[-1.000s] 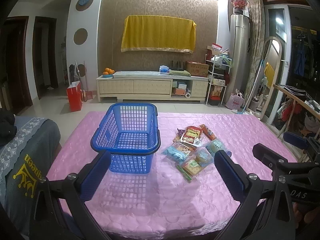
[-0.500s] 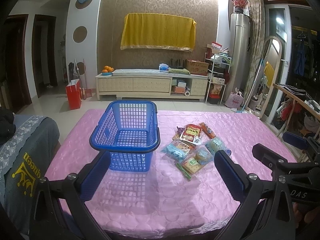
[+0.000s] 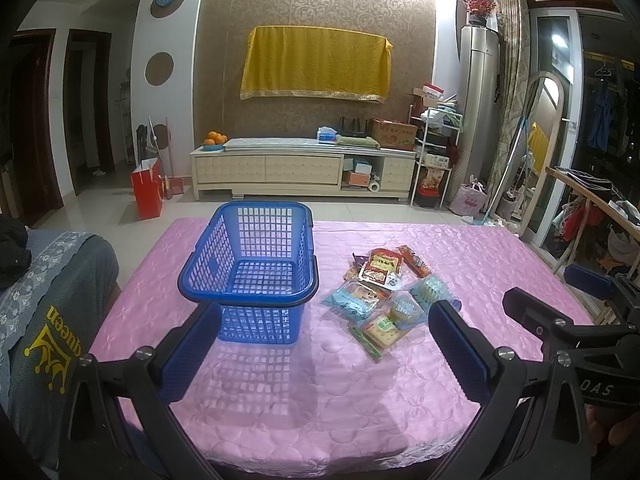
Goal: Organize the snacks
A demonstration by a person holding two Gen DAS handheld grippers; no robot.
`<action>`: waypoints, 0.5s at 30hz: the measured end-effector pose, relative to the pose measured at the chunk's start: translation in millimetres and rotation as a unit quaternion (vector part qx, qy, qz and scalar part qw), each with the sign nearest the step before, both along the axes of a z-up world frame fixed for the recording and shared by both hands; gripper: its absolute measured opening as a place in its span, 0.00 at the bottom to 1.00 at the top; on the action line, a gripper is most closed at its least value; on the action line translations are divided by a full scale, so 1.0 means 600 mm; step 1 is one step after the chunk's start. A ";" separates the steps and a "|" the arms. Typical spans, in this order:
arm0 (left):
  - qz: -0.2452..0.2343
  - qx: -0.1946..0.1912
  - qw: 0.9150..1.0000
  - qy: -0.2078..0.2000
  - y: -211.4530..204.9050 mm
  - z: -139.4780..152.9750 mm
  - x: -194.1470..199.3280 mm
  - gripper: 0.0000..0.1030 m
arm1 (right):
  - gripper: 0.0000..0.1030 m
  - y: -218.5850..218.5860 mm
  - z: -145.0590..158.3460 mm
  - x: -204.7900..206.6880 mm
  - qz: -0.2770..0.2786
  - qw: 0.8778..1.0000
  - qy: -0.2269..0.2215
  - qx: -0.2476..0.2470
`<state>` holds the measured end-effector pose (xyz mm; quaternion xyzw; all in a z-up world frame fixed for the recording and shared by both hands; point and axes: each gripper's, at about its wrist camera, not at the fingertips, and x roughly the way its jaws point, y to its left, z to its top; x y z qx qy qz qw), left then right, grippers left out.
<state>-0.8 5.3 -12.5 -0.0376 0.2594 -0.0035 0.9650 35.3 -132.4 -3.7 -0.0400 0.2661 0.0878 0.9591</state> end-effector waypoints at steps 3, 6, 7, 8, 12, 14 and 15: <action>-0.001 0.002 1.000 0.000 -0.004 0.003 0.002 0.99 | 1.00 0.000 0.001 0.001 -0.001 1.000 -0.001 -0.003; -0.002 0.001 1.000 0.001 -0.008 0.007 0.011 0.99 | 1.00 -0.001 0.002 0.006 -0.005 1.000 0.000 -0.011; -0.003 0.001 1.000 0.002 -0.010 0.009 0.015 0.99 | 1.00 -0.003 0.003 0.008 -0.005 1.000 -0.001 -0.012; -0.004 0.000 1.000 0.003 -0.012 0.010 0.020 0.99 | 1.00 -0.005 0.005 0.011 -0.007 1.000 -0.002 -0.015; -0.009 0.008 1.000 0.003 -0.028 0.018 0.041 0.99 | 1.00 -0.010 0.012 0.021 -0.017 0.999 -0.012 -0.039; -0.012 0.004 1.000 0.006 -0.035 0.022 0.056 0.99 | 1.00 -0.018 0.015 0.027 -0.033 0.998 -0.021 -0.052; -0.014 0.003 1.000 0.008 -0.037 0.024 0.063 0.99 | 1.00 -0.022 0.016 0.031 -0.032 0.998 -0.024 -0.054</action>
